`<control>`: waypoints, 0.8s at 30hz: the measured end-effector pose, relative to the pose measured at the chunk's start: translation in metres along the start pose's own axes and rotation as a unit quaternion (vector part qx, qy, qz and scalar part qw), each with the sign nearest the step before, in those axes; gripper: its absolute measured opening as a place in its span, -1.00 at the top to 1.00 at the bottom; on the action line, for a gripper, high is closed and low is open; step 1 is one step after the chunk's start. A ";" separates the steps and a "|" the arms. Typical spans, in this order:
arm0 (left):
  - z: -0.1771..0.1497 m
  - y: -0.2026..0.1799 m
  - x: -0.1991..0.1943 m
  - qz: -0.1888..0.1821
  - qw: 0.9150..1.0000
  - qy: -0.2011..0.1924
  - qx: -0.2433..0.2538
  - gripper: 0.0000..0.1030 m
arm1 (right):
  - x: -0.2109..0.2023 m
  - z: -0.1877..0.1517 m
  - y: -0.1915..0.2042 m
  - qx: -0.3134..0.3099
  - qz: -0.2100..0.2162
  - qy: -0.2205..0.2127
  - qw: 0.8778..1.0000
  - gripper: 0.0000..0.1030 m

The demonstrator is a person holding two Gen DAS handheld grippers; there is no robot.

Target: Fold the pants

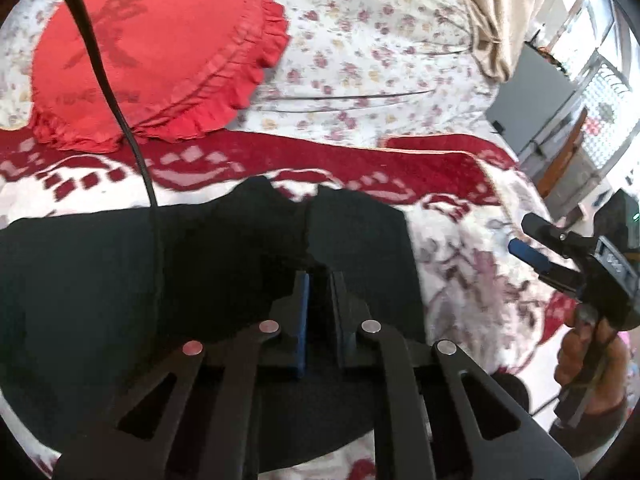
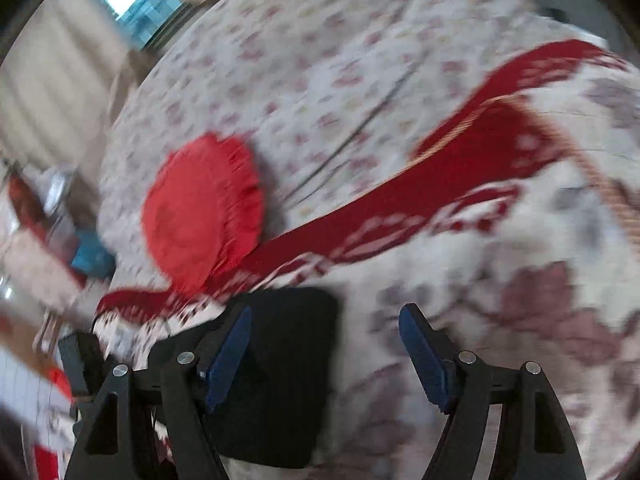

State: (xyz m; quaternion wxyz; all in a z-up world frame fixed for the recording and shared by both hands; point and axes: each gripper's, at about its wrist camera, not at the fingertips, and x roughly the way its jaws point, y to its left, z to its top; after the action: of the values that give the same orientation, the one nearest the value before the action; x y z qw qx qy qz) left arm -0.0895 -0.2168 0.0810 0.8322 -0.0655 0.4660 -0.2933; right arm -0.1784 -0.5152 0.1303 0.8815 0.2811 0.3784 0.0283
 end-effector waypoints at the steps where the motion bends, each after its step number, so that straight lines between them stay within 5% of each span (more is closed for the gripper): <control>1: -0.003 0.005 0.003 0.006 1.000 0.006 -0.010 0.83 | 0.010 -0.003 0.007 -0.006 0.007 0.010 1.000 -0.43; 9: -0.022 0.034 0.007 0.022 0.998 0.032 -0.042 0.83 | 0.078 -0.028 0.062 -0.084 0.033 0.066 0.994 -0.43; 14: -0.015 0.036 -0.010 0.028 0.999 0.012 -0.028 0.83 | 0.103 -0.033 0.092 -0.163 -0.014 0.088 0.983 -0.43; 18: -0.011 0.046 -0.015 0.035 0.999 0.003 -0.033 0.73 | 0.106 -0.049 0.107 -0.188 0.012 0.097 0.977 -0.43; 24: -0.013 0.066 -0.010 0.037 0.997 0.027 -0.066 0.64 | 0.150 -0.080 0.112 -0.219 -0.018 0.119 0.968 -0.30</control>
State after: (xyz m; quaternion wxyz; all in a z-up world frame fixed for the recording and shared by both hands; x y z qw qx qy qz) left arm -0.0759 -0.1552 0.0554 0.8236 -0.0948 0.5087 -0.2322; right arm -0.1083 -0.3437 0.0464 0.8705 0.0691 0.4703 0.1281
